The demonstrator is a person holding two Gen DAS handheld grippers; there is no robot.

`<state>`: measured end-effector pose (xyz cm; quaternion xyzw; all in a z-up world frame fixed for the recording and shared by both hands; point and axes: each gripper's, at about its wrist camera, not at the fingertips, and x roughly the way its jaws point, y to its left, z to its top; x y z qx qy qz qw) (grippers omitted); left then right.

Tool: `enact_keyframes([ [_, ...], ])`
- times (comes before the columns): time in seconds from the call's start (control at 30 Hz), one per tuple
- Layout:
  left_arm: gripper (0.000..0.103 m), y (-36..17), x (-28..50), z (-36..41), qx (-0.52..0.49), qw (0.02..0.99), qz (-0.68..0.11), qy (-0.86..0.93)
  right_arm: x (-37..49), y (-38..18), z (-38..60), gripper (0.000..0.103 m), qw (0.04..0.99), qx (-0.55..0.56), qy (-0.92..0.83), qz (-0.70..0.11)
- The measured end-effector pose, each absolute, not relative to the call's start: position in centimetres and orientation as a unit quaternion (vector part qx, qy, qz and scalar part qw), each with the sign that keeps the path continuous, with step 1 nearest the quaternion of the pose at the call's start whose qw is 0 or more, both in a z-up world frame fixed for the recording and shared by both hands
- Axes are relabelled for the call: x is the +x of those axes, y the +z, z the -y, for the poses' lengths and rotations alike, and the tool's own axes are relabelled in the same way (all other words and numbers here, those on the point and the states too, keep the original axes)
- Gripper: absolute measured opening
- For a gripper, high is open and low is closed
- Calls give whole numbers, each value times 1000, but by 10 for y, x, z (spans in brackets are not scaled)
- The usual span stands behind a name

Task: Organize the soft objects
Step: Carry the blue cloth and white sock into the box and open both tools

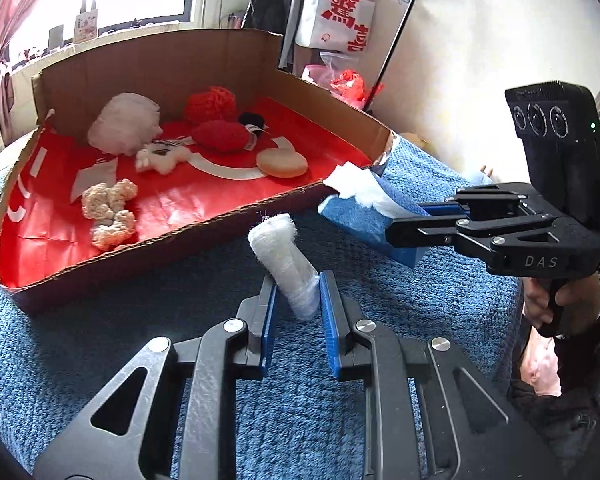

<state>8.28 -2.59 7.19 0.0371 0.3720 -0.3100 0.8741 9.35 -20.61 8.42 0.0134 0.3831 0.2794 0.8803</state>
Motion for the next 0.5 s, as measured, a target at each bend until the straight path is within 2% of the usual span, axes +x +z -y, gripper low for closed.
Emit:
enact_keyframes([
  [0.5,19,93,86,7,24,883,-353,-309,102,105,199,16,886,31,288,-363],
])
